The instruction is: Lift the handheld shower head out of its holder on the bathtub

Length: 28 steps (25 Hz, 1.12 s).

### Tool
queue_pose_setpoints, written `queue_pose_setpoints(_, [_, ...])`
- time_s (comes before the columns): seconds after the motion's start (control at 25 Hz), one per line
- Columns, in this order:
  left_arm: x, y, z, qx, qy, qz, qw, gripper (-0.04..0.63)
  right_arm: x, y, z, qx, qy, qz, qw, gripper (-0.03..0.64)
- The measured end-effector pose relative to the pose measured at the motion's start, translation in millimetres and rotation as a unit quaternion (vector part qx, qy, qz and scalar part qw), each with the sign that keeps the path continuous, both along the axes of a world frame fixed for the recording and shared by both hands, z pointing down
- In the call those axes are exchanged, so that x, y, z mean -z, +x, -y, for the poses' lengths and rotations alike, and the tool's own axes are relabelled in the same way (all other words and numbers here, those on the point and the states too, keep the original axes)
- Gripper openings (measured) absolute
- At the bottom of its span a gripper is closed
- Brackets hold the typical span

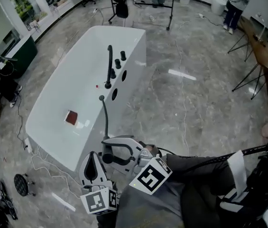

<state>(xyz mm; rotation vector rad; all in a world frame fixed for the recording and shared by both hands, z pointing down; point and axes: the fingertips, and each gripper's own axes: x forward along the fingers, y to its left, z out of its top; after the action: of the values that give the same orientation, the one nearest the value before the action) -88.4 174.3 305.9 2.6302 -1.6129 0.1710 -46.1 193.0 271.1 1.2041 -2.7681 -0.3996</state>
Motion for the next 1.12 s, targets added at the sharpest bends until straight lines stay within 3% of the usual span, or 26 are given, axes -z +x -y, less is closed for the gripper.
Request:
queue_pose_setpoints(0.16, [9,3,-1,-0.008,-0.009,0.002,0.9999,0.003,6,6,17,-0.007,-0.035,0.014,0.999,0.141])
queue_pose_setpoints(0.32, [13,7,-22,-0.02,-0.014,0.0,0.9997,0.003,22,10,-2,-0.012,-0.035,0.019,0.999,0.141])
queue_pose_setpoints(0.52, [-19,-5,-25,-0.018,-0.017,-0.019,0.9995,0.003,21,14,-5,-0.013,-0.034,0.018,0.999,0.141])
queue_pose_setpoints(0.8, [41,33,-64,-0.046,-0.001,0.004,0.9989,0.003,40,33,-45,-0.033,-0.024,0.015,0.999,0.141])
queue_pose_setpoints(0.88, [40,36,-60,-0.043,0.001,0.005,0.9991,0.003,38,38,-41,-0.034,-0.009,0.007,0.999,0.141])
queue_pose_setpoints(1.12, [4,33,-32,-0.016,-0.004,0.02,0.9997,0.003,2,41,-12,-0.012,-0.025,0.019,0.999,0.141])
